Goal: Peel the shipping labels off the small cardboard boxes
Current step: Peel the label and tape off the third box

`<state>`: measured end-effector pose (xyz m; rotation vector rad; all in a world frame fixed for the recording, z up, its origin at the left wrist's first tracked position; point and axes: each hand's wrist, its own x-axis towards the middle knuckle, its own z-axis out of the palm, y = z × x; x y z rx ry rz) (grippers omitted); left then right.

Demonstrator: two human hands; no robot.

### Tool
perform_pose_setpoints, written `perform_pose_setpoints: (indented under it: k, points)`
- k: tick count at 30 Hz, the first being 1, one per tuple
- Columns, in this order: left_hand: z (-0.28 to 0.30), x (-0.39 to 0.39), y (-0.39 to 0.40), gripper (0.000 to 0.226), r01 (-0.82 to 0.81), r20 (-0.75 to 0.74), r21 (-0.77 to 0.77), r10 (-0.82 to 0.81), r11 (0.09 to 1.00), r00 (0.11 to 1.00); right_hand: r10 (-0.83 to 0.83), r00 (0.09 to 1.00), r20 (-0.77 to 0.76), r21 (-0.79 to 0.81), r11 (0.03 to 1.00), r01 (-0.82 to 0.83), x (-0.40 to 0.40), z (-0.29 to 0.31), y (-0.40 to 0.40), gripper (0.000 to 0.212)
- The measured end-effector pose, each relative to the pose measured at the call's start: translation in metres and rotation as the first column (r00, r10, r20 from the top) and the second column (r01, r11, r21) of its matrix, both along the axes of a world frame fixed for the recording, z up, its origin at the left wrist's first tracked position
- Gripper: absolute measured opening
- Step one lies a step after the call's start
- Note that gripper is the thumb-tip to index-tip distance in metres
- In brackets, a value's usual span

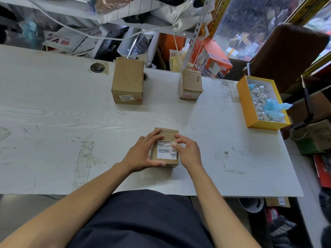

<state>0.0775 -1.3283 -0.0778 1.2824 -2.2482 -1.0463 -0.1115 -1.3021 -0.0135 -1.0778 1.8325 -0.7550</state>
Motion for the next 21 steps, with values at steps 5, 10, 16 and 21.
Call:
perform_pose_setpoints:
  k: [5,10,16,21]
  points:
    - [-0.0011,-0.0002,0.0000,0.100,-0.001,-0.003,-0.004,0.001,1.000,1.000,-0.012,1.000,0.018,0.004,1.000,0.012,0.0000,-0.0013,-0.0003,0.016]
    - [-0.0009,0.0005,-0.0002,0.100,0.002,-0.007,-0.002,-0.002,1.000,1.000,-0.022,0.999,0.041,0.003,1.000,0.022,0.0003,-0.0004,-0.0003,0.017]
    - [-0.0018,0.0006,-0.0008,0.101,0.008,-0.012,-0.006,-0.008,1.000,1.000,-0.020,0.999,0.033,0.006,1.000,0.020,-0.0003,-0.0012,-0.0007,0.020]
    - [-0.0024,0.0004,-0.0011,0.101,0.013,-0.009,-0.012,-0.013,1.000,1.000,-0.020,0.999,0.045,0.003,1.000,0.020,-0.0006,-0.0038,-0.0016,0.020]
